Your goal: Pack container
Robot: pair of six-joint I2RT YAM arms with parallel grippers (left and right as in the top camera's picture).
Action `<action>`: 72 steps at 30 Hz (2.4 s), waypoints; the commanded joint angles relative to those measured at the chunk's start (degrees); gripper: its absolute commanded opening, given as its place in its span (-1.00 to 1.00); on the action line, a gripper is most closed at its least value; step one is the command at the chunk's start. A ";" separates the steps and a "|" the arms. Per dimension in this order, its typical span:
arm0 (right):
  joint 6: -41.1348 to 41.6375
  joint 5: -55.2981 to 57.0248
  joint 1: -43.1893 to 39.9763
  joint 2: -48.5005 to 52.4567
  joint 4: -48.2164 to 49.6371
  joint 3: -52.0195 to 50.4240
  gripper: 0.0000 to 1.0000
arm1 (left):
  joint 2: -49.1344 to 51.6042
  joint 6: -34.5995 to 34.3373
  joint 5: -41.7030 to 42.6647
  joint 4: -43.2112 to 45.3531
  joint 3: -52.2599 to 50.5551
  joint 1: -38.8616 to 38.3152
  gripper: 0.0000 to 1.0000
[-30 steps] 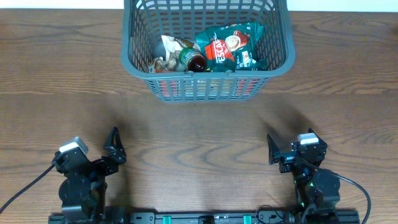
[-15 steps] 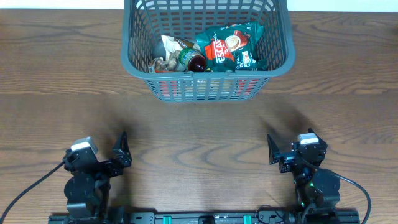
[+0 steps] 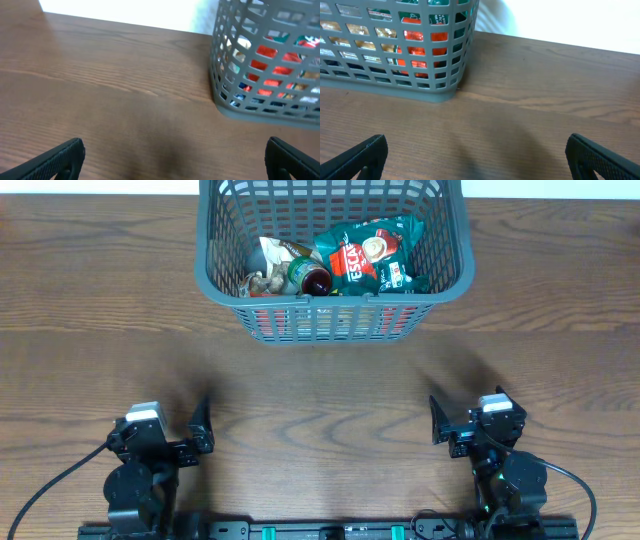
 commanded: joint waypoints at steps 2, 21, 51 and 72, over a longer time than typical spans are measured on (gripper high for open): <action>0.90 0.57 -1.03 -0.42 0.13 -0.31 0.98 | -0.50 3.65 1.88 -0.59 -0.28 -0.28 0.97; 0.90 0.59 -1.03 -0.42 0.13 -0.31 0.99 | -0.50 3.39 1.92 0.70 -4.79 -0.31 0.97; 0.90 0.57 -1.03 -0.42 0.13 -0.31 0.98 | -0.44 3.41 2.51 4.66 -9.35 -0.28 0.97; 0.90 0.59 -1.03 -0.42 0.13 -0.31 0.99 | -0.44 3.41 2.51 4.68 -9.35 -0.28 0.97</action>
